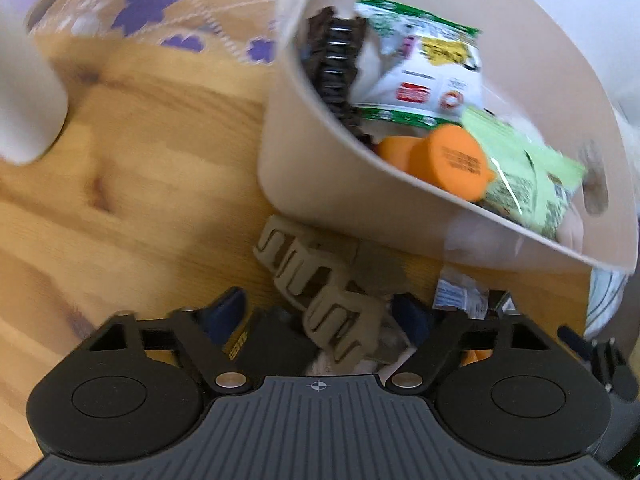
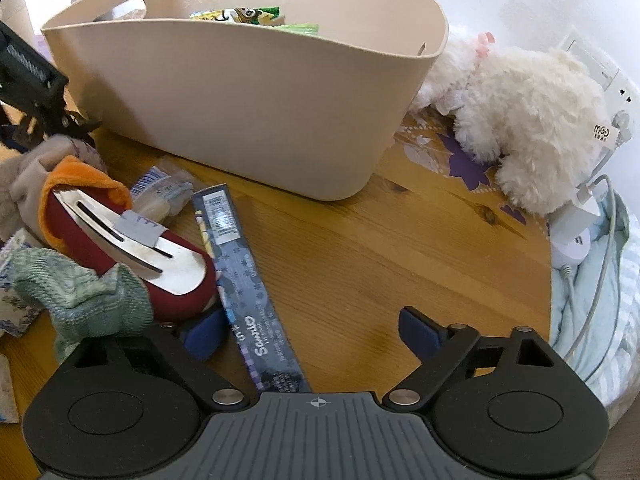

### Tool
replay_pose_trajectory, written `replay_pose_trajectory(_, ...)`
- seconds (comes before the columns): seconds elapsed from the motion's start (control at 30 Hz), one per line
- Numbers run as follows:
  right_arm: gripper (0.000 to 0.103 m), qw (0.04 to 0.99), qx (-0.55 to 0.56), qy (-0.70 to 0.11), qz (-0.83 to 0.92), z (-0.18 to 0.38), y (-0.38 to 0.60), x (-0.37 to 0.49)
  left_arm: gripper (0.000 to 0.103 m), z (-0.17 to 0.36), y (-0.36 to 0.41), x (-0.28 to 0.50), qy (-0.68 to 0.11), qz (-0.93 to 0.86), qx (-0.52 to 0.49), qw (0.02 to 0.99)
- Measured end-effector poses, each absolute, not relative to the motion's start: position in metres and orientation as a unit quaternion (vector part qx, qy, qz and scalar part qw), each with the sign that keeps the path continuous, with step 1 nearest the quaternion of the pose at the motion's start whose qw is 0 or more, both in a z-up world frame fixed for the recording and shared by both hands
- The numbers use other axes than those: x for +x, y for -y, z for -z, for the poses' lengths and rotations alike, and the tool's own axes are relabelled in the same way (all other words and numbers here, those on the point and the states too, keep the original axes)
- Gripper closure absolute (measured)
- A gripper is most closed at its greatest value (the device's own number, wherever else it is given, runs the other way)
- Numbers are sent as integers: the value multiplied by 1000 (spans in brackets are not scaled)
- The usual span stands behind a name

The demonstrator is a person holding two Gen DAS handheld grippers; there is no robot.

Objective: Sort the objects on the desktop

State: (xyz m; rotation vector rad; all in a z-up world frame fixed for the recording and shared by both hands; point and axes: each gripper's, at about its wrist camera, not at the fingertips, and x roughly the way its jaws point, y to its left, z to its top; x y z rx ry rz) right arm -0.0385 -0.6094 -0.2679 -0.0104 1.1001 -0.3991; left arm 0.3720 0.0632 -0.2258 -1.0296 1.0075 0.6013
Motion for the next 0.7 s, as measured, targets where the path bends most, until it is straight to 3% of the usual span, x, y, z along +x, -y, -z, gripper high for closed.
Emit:
replay_pose_trajectory(0.07, 33, 840, 1, -512, 177, 266, 608, -41, 52, 224, -60, 375, -457, -257, -460, 716)
replay_pose_trajectory(0.2, 53, 848, -4, -507, 155, 265, 603, -42, 61, 225, -60, 371, -455, -255, -475, 709)
replay_pose_trajectory(0.27, 74, 849, -13, -508, 142, 264, 599, -41, 61, 226, -59, 366, -448, -249, -484, 710)
replay_pose_trajectory(0.3, 78, 848, -19, -511, 140, 263, 597, -40, 61, 225, -58, 365, -445, -247, -483, 712)
replay_pose_trajectory(0.7, 82, 848, -11, -507, 156, 252, 594, -55, 61, 191, -47, 342, -434, -226, -433, 757)
